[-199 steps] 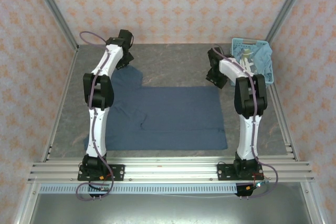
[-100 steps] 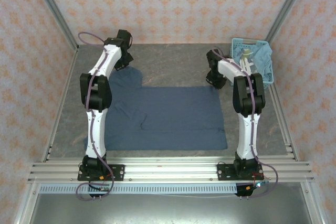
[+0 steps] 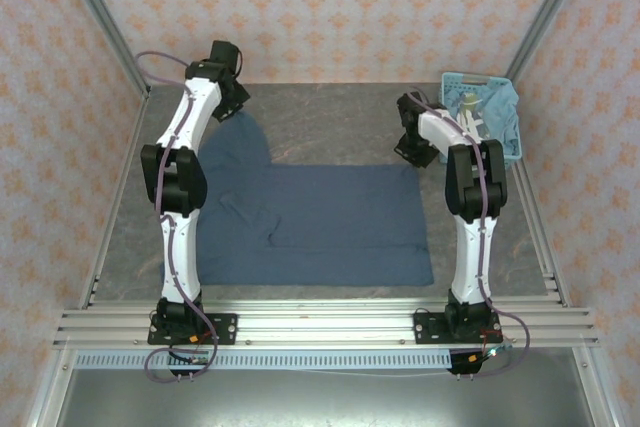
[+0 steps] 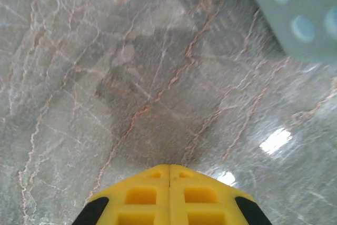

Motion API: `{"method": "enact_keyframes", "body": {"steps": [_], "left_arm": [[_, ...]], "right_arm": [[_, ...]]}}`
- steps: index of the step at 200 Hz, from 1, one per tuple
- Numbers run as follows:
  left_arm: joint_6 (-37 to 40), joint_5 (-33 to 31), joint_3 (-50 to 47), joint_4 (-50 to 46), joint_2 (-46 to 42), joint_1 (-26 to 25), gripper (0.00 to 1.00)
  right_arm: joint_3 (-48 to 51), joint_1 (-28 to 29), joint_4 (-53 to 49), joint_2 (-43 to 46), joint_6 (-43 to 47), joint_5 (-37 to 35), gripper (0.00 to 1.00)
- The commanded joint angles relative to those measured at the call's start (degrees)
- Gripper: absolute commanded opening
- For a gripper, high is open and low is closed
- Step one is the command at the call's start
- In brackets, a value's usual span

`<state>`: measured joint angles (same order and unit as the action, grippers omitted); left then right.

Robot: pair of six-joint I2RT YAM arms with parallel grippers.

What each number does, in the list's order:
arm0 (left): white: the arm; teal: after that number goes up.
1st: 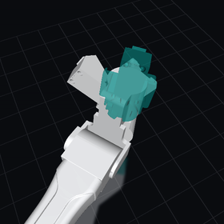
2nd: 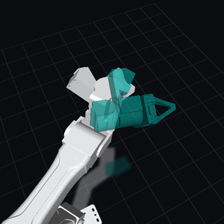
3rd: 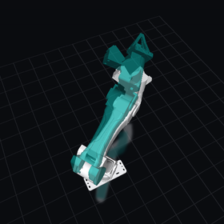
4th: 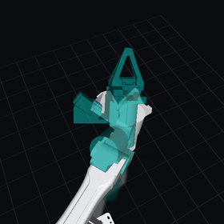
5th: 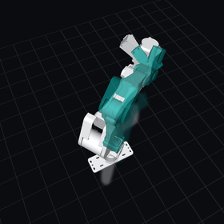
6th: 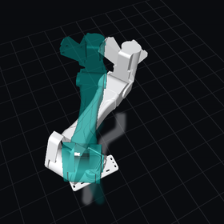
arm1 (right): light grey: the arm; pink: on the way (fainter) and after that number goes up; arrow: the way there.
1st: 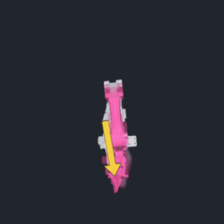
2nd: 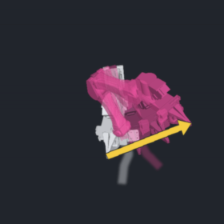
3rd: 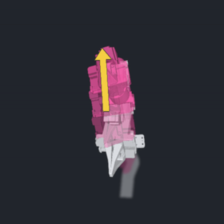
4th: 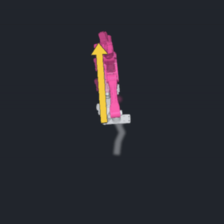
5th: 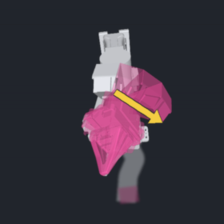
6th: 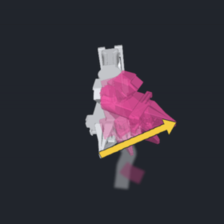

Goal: Fold and stack the t-shirts

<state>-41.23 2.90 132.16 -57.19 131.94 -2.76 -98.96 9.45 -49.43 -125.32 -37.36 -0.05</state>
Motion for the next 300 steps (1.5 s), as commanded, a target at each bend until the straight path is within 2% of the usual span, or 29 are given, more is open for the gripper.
{"method": "enact_keyframes", "body": {"steps": [1,35,75,162,213,254,300], "left_arm": [[2.1,2.2,6.7,1.3,3.3,0.7,0.0],[3.2,3.0,8.3,1.4,3.3,0.7,0.0],[4.2,3.8,-2.1,1.5,-3.6,0.5,0.0],[5.9,-2.4,-46.0,4.1,-37.4,-0.6,0.0],[3.1,-4.3,-64.4,4.7,-50.0,-0.5,0.0],[1.9,-7.5,-72.0,3.1,-54.4,-0.5,0.0],[0.5,-5.9,-73.9,2.0,-58.5,-0.5,0.0]], "right_arm": [[-4.3,-1.8,-2.9,-0.2,1.9,-2.2,0.0],[-6.0,-2.7,-3.4,-0.4,3.0,-1.1,0.0],[-3.4,-2.7,-2.9,1.4,4.3,3.1,0.0],[17.8,-2.7,2.2,18.9,7.1,5.5,0.0],[29.2,-2.5,3.4,27.3,8.6,5.6,0.0],[34.7,-2.3,3.9,29.5,9.0,5.2,0.0],[34.8,-2.3,3.2,30.7,9.7,3.9,0.0]]}}
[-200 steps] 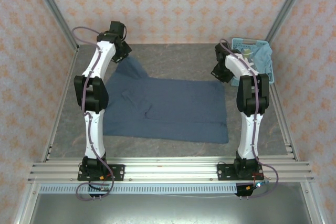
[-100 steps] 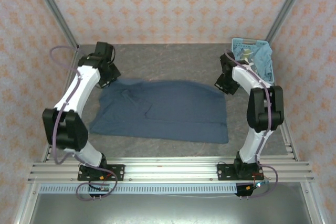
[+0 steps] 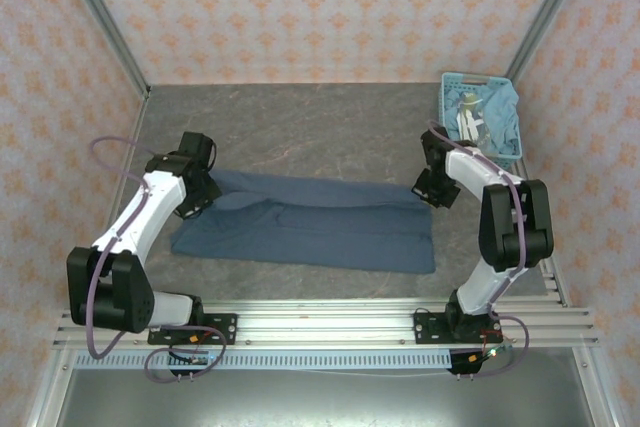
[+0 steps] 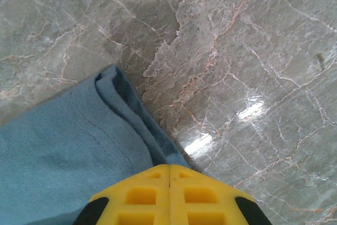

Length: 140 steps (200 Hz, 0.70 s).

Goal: Fold and stack the t-shirts

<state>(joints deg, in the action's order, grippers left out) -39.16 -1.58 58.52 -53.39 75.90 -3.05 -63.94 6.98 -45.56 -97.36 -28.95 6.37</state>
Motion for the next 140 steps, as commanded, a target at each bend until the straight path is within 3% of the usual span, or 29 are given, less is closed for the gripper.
{"method": "enact_keyframes", "body": {"steps": [1,52,140], "left_arm": [[-1.6,-1.4,-0.2,-1.8,-2.5,-0.2,0.0],[-2.7,-0.3,-0.1,-4.5,-4.2,-0.4,0.0],[-1.5,-5.8,-2.0,-5.7,-4.7,-1.3,0.0]], "right_arm": [[-0.2,0.1,-0.7,2.8,1.3,-2.6,0.0],[0.0,0.3,-1.9,4.3,1.5,-2.8,0.0],[7.3,3.8,-2.5,8.9,-0.9,-3.5,0.0]]}}
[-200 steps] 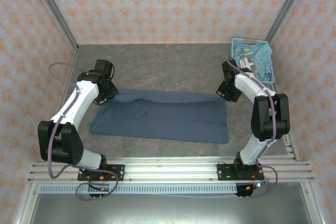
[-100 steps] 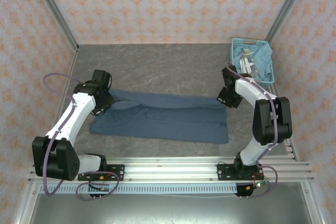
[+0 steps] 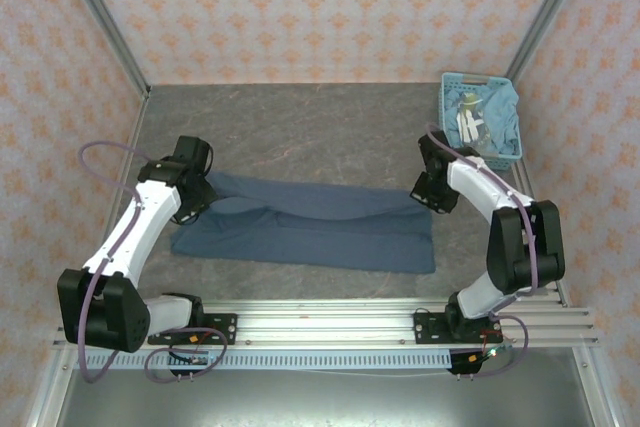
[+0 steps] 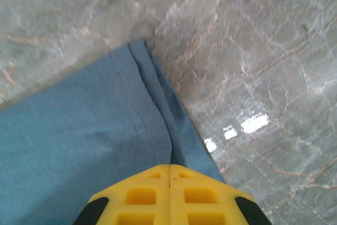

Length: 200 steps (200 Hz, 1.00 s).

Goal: Fold and stack the t-shirts

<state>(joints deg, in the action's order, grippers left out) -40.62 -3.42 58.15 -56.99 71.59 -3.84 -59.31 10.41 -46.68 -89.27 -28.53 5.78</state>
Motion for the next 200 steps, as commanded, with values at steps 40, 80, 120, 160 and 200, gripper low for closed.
{"method": "enact_keyframes", "body": {"steps": [40,80,120,160,200], "left_arm": [[-0.2,-6.8,-3.1,-1.8,0.1,-1.2,0.0],[-0.8,-8.6,-2.7,-3.3,-0.3,-2.2,0.0],[-2.5,-7.7,-4.5,-4.3,-2.1,-3.2,0.0],[-6.6,-6.8,-9.5,-4.2,-4.2,-4.6,0.0],[-9.0,-6.7,-13.0,-3.9,-6.3,-5.3,0.0]], "right_arm": [[4.0,0.8,-1.2,0.5,-0.9,-4.9,0.0],[5.0,0.9,-1.7,1.6,-1.0,-6.2,0.0],[5.6,1.0,-1.9,2.2,-0.9,-6.4,0.0],[7.0,1.0,-1.6,2.4,-1.4,-6.5,0.0],[9.0,1.0,-1.1,3.5,-1.9,-6.8,0.0]]}}
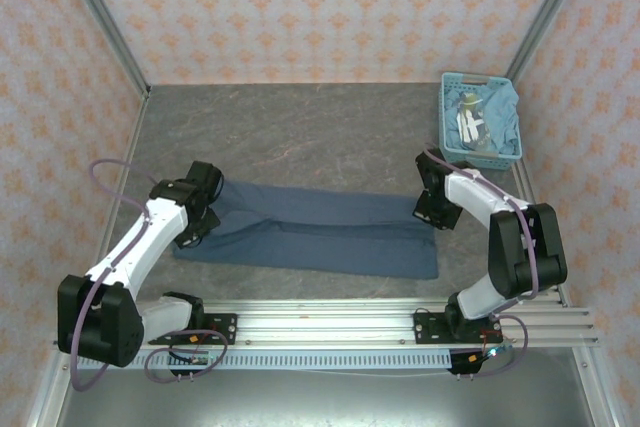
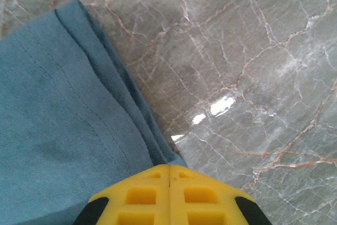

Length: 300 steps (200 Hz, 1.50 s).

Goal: Fold and stack the t-shirts

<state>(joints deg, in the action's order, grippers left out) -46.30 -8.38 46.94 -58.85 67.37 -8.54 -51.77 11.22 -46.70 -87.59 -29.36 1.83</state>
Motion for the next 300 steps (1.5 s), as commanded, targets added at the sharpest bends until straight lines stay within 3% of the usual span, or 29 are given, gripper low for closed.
{"method": "enact_keyframes", "body": {"steps": [1,57,121,174,199,214,224,259,300], "left_arm": [[-3.3,-1.8,-1.8,-2.1,-2.1,-0.6,0.0],[-5.1,-1.5,-2.3,-2.5,-3.9,-1.2,0.0],[-6.7,-3.0,2.0,-7.2,-10.3,-2.4,0.0],[-7.8,-0.1,-3.9,-4.7,-10.3,-3.1,0.0],[-7.4,-0.2,-5.2,-3.3,-8.5,-3.2,0.0],[-6.9,-0.3,-5.4,-2.8,-7.6,-3.2,0.0],[-6.6,-0.4,-5.6,-2.5,-7.2,-3.3,0.0],[-6.5,0.8,-6.7,-1.2,-6.1,-3.6,0.0],[-6.5,0.6,-7.2,-1.0,-5.2,-3.8,0.0]], "right_arm": [[1.5,0.3,-1.0,1.8,-1.1,-2.9,0.0],[0.7,0.2,-1.9,1.9,-0.7,-3.3,0.01],[-0.7,0.3,-4.9,7.8,-0.6,-3.1,0.02],[2.3,0.4,-3.2,6.6,-1.4,-2.4,0.02],[3.6,0.4,-3.1,6.5,-2.3,-2.1,0.13],[3.7,0.4,-3.5,7.9,-3.1,-3.3,0.29],[3.5,0.4,-3.7,9.1,-3.3,-4.1,0.34],[1.4,1.0,-3.8,10.7,-3.4,-3.5,0.35],[1.2,4.0,-0.5,9.8,-4.7,-0.2,0.29]]}}
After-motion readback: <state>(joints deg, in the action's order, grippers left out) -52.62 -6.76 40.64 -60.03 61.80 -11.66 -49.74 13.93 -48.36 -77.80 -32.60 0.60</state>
